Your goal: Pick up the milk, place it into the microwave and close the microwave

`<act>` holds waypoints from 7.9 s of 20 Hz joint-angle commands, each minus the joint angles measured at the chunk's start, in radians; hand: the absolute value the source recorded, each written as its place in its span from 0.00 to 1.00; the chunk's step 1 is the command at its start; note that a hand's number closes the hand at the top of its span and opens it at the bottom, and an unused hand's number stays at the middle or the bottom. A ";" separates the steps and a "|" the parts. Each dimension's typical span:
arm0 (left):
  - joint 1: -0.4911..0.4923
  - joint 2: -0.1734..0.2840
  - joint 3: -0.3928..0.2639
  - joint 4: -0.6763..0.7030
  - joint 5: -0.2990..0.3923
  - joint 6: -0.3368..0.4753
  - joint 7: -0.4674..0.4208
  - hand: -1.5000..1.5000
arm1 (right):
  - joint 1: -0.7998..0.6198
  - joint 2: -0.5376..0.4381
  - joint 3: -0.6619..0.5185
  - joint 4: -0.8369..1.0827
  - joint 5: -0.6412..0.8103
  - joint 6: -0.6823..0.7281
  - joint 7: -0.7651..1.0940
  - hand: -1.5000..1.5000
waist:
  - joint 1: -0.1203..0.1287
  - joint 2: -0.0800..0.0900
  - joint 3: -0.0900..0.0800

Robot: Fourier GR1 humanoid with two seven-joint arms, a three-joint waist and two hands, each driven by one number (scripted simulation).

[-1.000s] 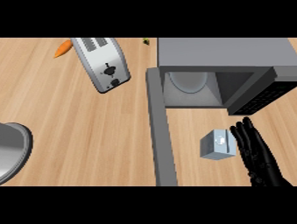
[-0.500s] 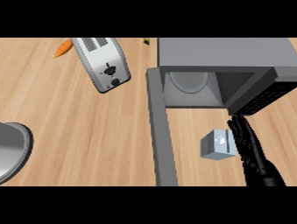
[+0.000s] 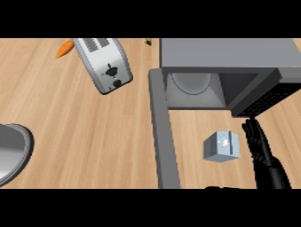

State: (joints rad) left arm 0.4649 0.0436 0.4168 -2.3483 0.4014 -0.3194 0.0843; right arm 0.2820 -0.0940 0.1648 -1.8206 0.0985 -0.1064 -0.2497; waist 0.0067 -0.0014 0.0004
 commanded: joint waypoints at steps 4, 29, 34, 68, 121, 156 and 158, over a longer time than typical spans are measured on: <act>0.048 -0.042 0.031 -0.077 0.061 -0.056 0.001 0.00 | -0.077 -0.035 -0.113 0.208 -0.072 0.068 -0.114 0.00 | 0.002 0.000 0.000; -0.018 -0.042 0.128 -0.047 0.095 -0.080 0.054 0.00 | -0.341 -0.025 -0.226 0.897 0.001 0.068 -0.548 0.00 | 0.000 0.001 0.000; 0.034 -0.043 0.081 -0.042 0.090 -0.093 -0.002 0.00 | -0.501 -0.010 -0.246 1.098 -0.001 0.097 -0.606 1.00 | 0.008 0.002 0.000; 0.011 -0.041 0.250 0.062 0.181 -0.212 0.002 0.00 | -0.593 0.038 -0.168 0.740 0.004 0.084 -0.383 1.00 | -0.004 -0.002 -0.001; -0.163 0.057 0.208 0.183 0.114 -0.238 0.024 0.00 | -1.352 -0.168 -0.260 1.730 0.380 -0.727 -0.303 0.00 | 0.143 0.070 0.006; -0.179 -0.034 -0.141 0.169 0.005 -0.338 0.099 1.00 | -1.177 -0.088 -0.527 1.683 0.063 0.117 -0.628 0.00 | 0.012 0.007 0.001; -0.172 -0.043 -0.262 0.119 -0.049 -0.256 0.086 1.00 | -1.128 -0.041 -0.521 1.671 0.061 0.121 -0.682 0.00 | 0.007 0.005 0.001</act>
State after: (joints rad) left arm 0.2625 0.0070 0.2628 -2.1717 0.3744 -0.6332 0.1535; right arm -0.9139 -0.1582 -0.3492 -0.1353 0.1799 -0.0713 -0.8758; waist 0.0294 0.0125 0.0019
